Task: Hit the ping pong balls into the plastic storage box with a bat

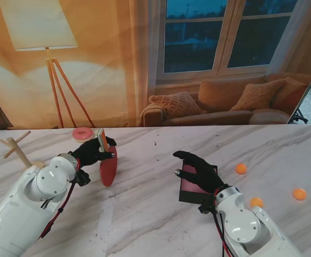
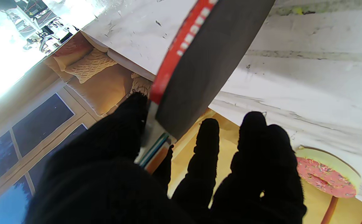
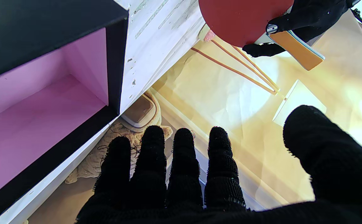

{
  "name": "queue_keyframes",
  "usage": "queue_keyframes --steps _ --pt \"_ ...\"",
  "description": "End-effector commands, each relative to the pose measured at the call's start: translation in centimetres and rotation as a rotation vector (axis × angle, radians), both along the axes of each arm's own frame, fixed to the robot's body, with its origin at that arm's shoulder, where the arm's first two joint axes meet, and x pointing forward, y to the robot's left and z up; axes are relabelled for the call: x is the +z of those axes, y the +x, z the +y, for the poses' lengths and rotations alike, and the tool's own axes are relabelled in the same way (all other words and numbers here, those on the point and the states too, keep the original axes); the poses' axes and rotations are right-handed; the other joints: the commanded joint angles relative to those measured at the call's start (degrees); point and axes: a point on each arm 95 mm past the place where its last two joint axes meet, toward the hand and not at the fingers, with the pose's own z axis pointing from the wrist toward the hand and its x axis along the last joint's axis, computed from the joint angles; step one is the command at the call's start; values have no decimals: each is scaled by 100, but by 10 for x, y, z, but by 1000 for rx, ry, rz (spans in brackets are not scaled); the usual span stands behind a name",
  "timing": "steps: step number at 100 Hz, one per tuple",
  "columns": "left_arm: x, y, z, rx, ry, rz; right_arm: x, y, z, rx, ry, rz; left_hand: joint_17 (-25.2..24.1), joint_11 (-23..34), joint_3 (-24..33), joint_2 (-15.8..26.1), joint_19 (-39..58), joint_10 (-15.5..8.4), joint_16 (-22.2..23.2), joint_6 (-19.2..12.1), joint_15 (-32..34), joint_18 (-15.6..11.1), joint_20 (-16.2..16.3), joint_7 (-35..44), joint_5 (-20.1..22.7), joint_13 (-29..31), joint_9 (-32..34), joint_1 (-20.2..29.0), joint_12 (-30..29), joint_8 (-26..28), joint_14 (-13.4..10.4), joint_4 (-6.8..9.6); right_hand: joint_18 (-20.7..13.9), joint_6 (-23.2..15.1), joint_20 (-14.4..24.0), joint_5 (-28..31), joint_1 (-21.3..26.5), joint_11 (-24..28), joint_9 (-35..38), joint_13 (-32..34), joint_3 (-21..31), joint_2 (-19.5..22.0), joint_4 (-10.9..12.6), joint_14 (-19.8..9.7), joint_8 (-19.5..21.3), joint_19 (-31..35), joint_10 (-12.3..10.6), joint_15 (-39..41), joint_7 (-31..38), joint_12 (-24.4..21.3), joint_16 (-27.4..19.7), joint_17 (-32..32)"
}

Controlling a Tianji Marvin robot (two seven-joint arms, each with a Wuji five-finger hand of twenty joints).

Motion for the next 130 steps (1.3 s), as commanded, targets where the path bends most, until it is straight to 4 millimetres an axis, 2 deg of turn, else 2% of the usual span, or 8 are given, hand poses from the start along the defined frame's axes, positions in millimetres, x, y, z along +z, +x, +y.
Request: queue_keyframes --steps 1,36,60,74,83,100,126,130 --pt "-17 -5 0 -4 15 56 -2 -2 2 9 -3 18 96 13 105 116 209 26 105 175 208 -44 66 -165 448 181 225 -117 -80 -348 323 199 -109 -10 93 90 -14 20 -236 -180 -179 65 186 6 41 37 -56 54 75 28 39 -49" --pt "-26 -5 -3 8 15 71 -2 -2 2 11 -1 23 831 -592 413 30 404 -100 158 124 480 185 155 -390 427 383 -744 -112 -530 -496 477 255 -95 -12 106 95 -9 14 -228 -179 -195 77 190 4 39 35 -53 50 71 38 43 -41" --pt "-33 -5 -6 51 -15 60 -2 -2 2 13 0 29 1220 -457 1100 23 654 -47 -17 364 532 161 -32 520 391 678 -499 -35 -716 -1 529 356 -100 -15 113 97 -10 12 -226 -180 -211 90 191 6 38 33 -38 49 67 44 45 -33" --pt "-35 -5 -9 73 -44 60 -2 -2 2 14 1 32 2007 -315 1223 -242 1236 -43 -70 443 762 -19 92 1174 268 970 -448 399 -758 523 587 134 -98 -13 116 101 -8 11 -224 -179 -215 94 193 8 37 31 -37 47 66 46 45 -32" --pt "-35 -5 -10 75 -46 71 -2 -2 2 14 1 33 2411 -290 1245 -310 1569 -79 -101 382 854 -122 121 1397 159 1096 -472 396 -772 717 480 106 -89 -12 118 107 -6 8 -219 -175 -221 94 192 8 37 31 -32 49 67 46 46 -30" --pt "-35 -7 -13 98 -91 95 -2 -3 2 15 4 40 2178 -211 1268 -287 1176 -68 -232 456 703 64 -128 1692 103 928 -545 943 -728 912 501 62 -90 -18 122 105 -2 3 -217 -177 -235 106 192 15 34 31 -33 43 60 48 45 -25" --pt "-37 -8 -17 144 -186 83 -2 -3 3 15 6 44 2092 183 1145 -463 1058 94 -132 680 850 2 -162 1981 257 1068 -184 1345 -482 908 577 -108 -92 11 127 76 -2 22 -185 -172 -266 123 194 9 30 28 -12 45 46 64 48 -24" --pt "-37 -8 -17 152 -199 78 -2 -3 3 15 7 44 2180 280 1114 -532 1102 132 -81 720 925 -52 -190 2113 235 1134 -142 1353 -124 881 549 -153 -92 10 128 73 -3 26 -184 -172 -268 129 195 5 31 27 -12 45 46 67 49 -27"
